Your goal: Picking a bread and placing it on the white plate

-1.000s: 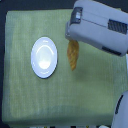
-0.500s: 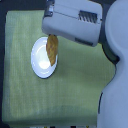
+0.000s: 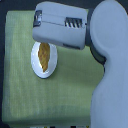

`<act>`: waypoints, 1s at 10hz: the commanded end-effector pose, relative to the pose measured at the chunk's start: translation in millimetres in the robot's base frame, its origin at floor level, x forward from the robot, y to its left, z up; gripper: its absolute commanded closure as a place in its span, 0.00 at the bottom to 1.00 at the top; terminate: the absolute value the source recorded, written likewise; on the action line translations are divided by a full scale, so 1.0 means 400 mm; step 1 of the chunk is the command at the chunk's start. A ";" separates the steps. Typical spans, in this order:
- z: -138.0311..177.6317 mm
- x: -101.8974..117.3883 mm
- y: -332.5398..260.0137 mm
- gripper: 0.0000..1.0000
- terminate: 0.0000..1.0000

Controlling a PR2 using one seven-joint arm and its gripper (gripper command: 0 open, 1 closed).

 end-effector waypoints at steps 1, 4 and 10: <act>-0.051 -0.008 0.026 1.00 0.00; -0.061 -0.021 0.023 1.00 0.00; -0.080 -0.056 0.043 0.00 0.00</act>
